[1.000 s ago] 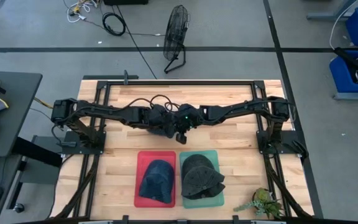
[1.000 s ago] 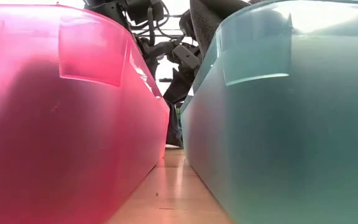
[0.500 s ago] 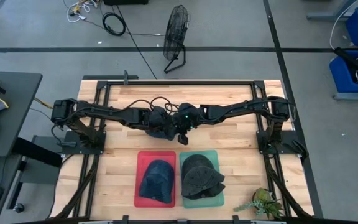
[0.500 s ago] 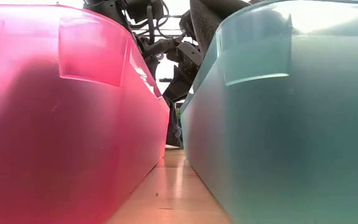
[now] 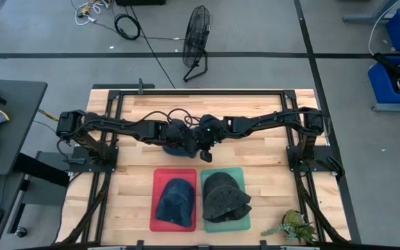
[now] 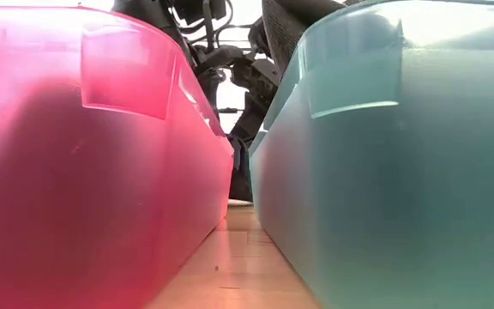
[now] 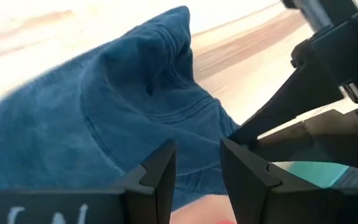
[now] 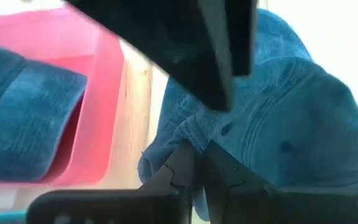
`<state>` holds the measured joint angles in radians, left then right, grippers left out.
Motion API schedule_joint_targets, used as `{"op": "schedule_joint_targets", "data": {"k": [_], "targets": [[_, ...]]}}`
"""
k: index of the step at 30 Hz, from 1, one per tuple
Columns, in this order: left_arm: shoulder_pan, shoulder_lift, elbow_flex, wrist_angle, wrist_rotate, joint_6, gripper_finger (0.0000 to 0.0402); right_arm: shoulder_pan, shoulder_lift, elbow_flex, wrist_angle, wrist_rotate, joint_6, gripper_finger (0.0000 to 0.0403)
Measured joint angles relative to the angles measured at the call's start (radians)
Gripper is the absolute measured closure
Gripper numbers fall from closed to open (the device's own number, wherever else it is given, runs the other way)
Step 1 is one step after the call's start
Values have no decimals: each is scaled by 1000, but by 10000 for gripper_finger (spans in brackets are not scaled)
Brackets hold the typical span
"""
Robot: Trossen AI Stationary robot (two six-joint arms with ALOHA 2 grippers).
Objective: Pick & Place hat
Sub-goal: Put the blue cap into the pink bin
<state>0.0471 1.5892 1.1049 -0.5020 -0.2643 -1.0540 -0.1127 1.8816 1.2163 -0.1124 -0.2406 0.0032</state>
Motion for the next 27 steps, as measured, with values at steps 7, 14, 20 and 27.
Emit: {"op": "schedule_joint_targets", "data": {"k": [7, 14, 20, 27], "targets": [[-1, 0, 0, -16, 14, -44, 274, 0, 3, -2, 62, -8, -20, 385], [0, 1, 1, -11, 68, -38, 274, 0, 4, -2, 62, -68, -96, 385], [0, 0, 2, -15, 69, 12, 298, 0, 6, -4, 87, -59, -128, 385], [1, 1, 3, -17, 62, 88, 393, 1, 6, -4, 87, 3, -150, 385]]}}
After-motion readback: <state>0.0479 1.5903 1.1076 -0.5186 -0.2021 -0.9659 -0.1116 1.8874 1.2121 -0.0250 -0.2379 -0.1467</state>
